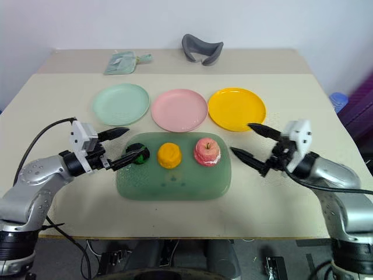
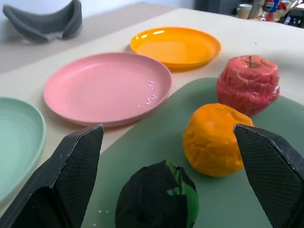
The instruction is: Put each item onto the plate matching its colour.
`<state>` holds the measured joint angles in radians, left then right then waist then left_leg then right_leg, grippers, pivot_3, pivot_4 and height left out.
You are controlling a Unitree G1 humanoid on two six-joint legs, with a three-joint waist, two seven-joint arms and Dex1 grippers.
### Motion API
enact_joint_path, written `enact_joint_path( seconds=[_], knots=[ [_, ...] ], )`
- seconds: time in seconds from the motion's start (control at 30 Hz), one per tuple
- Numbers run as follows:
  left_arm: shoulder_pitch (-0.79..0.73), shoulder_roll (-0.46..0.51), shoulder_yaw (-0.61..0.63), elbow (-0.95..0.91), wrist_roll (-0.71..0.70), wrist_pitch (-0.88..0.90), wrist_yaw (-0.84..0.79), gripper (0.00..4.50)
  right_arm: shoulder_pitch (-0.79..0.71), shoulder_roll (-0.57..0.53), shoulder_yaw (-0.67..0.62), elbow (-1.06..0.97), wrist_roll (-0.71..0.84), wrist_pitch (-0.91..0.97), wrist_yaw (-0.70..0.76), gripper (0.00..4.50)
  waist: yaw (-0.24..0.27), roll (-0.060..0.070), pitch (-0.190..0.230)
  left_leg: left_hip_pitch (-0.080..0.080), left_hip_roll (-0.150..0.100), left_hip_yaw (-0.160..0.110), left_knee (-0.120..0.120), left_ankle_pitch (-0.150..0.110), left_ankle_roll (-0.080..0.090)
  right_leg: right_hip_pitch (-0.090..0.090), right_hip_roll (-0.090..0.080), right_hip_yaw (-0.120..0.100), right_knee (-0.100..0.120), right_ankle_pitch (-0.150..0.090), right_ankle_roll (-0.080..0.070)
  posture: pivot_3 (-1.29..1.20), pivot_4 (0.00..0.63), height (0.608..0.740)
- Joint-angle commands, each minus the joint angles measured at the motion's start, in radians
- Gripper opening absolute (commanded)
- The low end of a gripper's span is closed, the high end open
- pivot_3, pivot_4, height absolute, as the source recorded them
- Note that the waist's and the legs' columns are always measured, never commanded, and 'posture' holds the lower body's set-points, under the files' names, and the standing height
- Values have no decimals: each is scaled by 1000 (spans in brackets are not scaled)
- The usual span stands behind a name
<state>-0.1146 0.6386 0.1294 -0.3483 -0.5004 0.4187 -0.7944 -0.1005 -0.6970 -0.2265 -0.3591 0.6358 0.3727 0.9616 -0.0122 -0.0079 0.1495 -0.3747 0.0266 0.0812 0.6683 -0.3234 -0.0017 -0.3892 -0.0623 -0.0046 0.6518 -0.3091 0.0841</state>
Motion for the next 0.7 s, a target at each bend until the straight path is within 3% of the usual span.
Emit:
enact_joint_path(
  seconds=[0.03,0.33,0.7],
  knots=[
    [-17,-10,-12,5,43,1,47,4500,-80,0,85,15,-10,-29,81,4473,0,0,0,0,0,0,0,0,0,0,0,0,0,0,0,0,150,740],
    [22,-23,-37,-8,84,14,85,4500,-179,21,185,132,-76,-106,174,4473,-1,0,0,0,0,0,0,1,-1,0,0,0,0,0,0,0,150,740],
    [27,-28,-84,21,134,48,116,4500,-223,47,212,147,-122,-97,130,4473,-1,0,0,0,0,0,0,2,-3,0,0,0,0,0,0,0,150,740]
  ],
)
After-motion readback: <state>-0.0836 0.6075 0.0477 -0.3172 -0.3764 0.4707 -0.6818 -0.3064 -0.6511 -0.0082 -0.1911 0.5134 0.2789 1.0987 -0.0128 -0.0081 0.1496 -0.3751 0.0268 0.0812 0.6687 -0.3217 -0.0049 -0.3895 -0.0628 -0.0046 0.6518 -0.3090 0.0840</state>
